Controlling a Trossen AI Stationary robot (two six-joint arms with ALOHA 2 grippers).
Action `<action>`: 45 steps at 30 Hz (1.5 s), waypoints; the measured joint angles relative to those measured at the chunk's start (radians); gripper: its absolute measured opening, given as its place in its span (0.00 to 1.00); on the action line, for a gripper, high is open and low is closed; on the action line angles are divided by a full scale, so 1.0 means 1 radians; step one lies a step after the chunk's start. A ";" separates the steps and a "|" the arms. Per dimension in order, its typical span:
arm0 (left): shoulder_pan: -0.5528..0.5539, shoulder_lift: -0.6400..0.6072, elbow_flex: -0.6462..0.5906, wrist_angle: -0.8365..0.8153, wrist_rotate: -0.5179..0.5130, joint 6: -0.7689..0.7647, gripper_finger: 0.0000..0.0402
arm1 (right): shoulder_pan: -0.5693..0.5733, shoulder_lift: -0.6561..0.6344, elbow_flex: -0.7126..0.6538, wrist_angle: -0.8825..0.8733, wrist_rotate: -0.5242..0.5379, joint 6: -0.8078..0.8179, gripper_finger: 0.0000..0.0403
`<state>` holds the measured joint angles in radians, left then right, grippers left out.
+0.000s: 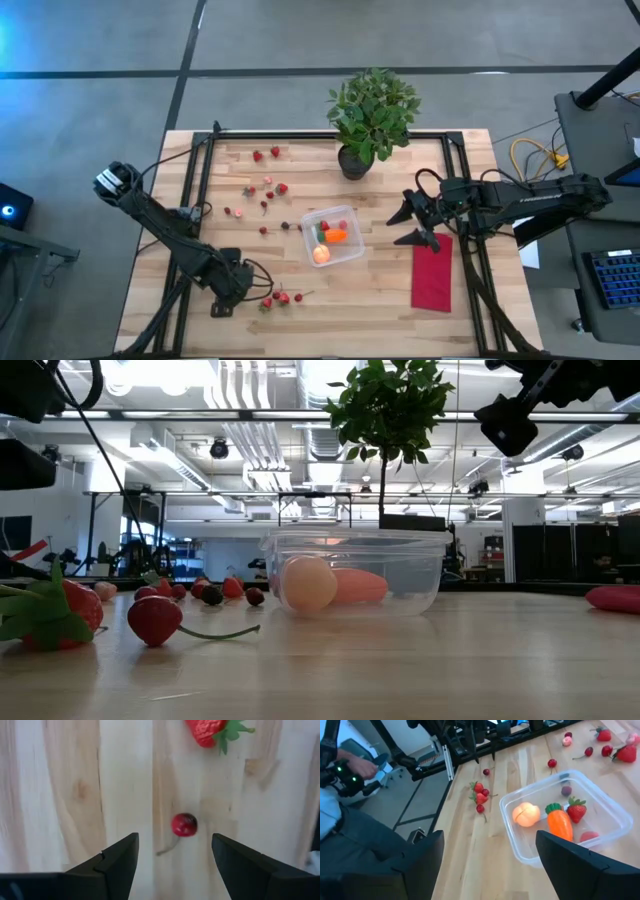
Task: Pick and placing Produce into tupperware
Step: Put the red cherry into the transparent bin
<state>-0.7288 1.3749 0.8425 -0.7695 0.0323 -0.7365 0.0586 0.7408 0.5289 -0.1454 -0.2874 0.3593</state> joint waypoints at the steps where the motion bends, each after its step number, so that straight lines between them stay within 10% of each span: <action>1: 0.000 0.006 0.000 0.002 -0.016 0.039 0.59 | 0.000 -0.001 0.000 -0.001 0.000 -0.013 0.77; 45: -0.027 0.118 -0.019 0.114 0.021 0.062 0.59 | 0.002 0.001 0.002 -0.268 0.079 -0.064 0.76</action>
<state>-0.7563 1.4932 0.8230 -0.6556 0.0532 -0.6746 0.0601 0.7418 0.5313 -0.4133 -0.2081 0.2952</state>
